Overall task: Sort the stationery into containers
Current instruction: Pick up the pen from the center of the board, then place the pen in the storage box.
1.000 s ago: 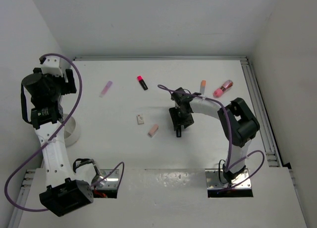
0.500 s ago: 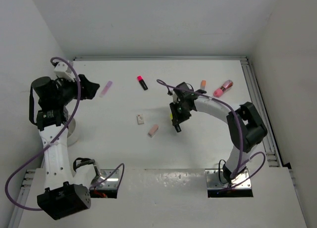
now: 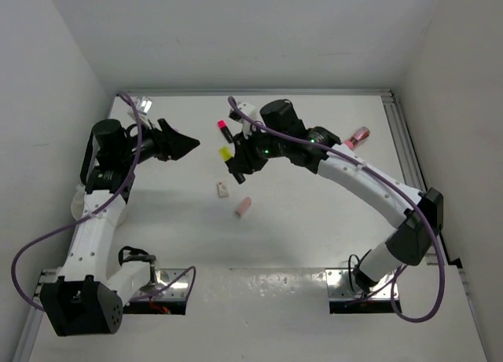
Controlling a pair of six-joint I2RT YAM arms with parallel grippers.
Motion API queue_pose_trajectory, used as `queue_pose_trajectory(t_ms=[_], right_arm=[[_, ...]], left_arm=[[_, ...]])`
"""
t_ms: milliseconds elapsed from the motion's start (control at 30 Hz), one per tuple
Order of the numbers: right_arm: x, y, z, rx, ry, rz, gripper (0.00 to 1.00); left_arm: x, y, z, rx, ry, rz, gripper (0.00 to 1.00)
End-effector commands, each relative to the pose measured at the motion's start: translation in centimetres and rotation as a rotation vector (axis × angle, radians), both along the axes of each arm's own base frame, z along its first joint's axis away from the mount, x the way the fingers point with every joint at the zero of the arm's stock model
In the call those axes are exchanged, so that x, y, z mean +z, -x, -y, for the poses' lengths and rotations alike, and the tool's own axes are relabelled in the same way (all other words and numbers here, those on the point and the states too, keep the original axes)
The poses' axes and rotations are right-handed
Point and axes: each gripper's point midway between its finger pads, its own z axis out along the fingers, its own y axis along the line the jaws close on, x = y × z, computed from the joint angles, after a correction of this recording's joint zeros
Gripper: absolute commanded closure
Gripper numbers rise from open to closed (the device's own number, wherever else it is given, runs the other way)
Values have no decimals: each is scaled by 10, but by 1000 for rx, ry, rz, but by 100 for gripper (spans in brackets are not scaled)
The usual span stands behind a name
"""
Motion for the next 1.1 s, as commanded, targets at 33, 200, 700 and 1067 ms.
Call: queue_pose_trajectory(t_ms=[33,200,700,1067], right_arm=[[22,0,-30,33,-45,31,100],[22,0,-47,54,-40,43,100],[34,-10,-82,75,-72,93,100],[45,-8,-96,93,-82,144,96]], left_arm=[[23,0,16,-60,22,55,27],[21,0,19,-73,17,50,28],[14,3,25,-127,22,36,31],[9,7,25,-146,-13,49,87]])
